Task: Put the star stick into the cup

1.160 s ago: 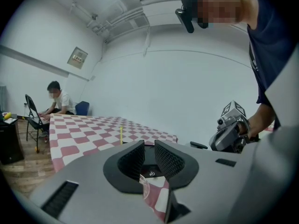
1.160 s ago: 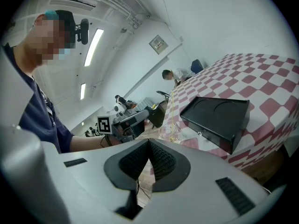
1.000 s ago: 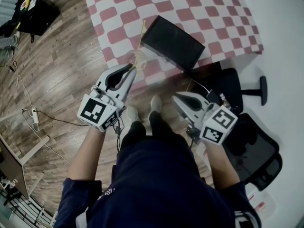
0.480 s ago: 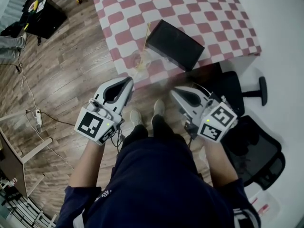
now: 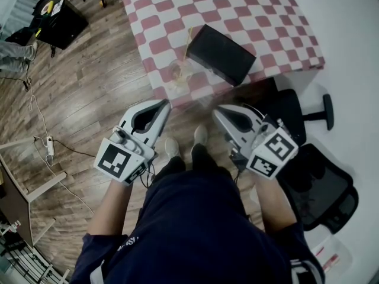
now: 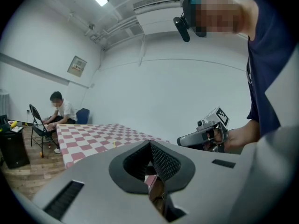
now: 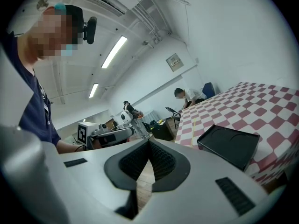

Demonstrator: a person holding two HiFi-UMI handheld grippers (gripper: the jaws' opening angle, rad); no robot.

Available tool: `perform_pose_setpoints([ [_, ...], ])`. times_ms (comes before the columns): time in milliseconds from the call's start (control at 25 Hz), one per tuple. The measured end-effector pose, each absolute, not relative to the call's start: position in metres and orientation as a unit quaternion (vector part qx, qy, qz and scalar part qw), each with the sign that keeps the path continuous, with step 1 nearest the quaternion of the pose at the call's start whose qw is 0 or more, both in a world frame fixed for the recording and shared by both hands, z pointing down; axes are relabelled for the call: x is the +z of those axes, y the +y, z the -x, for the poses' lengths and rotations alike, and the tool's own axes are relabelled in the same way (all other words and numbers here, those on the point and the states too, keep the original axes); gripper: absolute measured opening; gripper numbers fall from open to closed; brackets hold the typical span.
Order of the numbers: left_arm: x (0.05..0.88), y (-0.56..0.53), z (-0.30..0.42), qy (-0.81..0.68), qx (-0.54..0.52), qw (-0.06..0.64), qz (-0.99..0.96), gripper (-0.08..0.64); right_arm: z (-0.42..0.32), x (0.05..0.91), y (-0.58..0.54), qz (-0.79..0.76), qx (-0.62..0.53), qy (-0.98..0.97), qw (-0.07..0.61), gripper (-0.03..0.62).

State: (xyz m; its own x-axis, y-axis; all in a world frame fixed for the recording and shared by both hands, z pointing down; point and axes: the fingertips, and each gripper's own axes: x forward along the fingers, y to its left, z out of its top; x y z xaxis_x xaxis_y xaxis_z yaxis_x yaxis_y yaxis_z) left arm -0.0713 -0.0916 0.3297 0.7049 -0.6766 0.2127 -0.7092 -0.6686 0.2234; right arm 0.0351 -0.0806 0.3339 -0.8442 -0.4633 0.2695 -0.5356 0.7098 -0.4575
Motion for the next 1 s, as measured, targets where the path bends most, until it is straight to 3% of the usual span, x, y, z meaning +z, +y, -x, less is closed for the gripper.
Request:
perform_pose_setpoints([
  [1000,0.322,-0.107,0.052,-0.379,0.044,0.137,-0.914,0.031,-0.047,0.33,-0.097,-0.26,0.259,-0.927,0.073,0.015],
])
